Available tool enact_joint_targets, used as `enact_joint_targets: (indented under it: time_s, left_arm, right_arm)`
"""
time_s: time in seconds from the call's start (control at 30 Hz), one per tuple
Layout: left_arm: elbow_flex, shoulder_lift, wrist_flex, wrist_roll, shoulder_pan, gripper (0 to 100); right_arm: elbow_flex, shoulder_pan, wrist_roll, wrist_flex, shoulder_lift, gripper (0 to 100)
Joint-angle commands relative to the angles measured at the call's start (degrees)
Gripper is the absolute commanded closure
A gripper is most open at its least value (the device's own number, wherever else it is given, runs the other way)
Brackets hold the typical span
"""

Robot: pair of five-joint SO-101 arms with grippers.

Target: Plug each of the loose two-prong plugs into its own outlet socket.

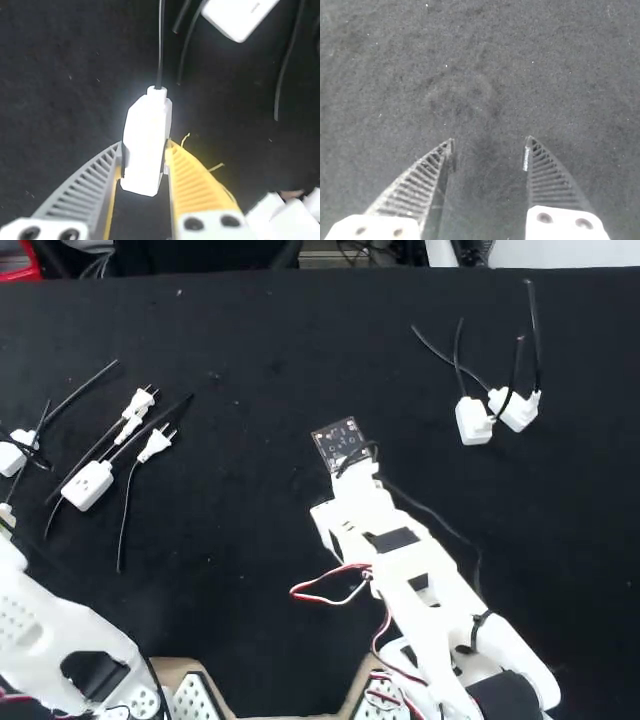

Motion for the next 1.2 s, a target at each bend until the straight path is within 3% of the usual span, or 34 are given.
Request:
enact_joint_targets:
  time_s: [0.0,0.23,0.4,0.53,0.7,1.0,1.17]
  left_arm:
    - [10.24,-13.71,0.88,0.79,2.68,97]
    - [26.33,-36.22,0.70,1.32,7.78,97]
    - [34.95,-48.79,0.35,9.85,17.98,97]
    - [42.59,-55.65,-5.54,15.74,25.10,97]
    - [50.24,-60.13,-12.84,16.97,26.24,97]
    - [56.31,-61.71,-16.00,17.23,28.79,97]
    - [61.67,-61.71,-21.10,25.49,34.24,97]
  right_arm:
    - [-0.04,-0.88,0.00,-1.32,-1.80,79.4]
    - [-0.04,-0.79,0.00,-1.32,-1.89,79.4]
    - [0.04,-0.70,0.00,-1.32,-2.15,79.4]
    - [0.04,0.44,0.00,-1.32,-2.15,79.4]
    - [-0.31,2.55,0.00,-1.32,-2.15,79.4]
    - [-0.31,2.37,0.00,-1.32,-2.15,79.4]
    - [-0.31,2.55,0.00,-1.32,-2.15,79.4]
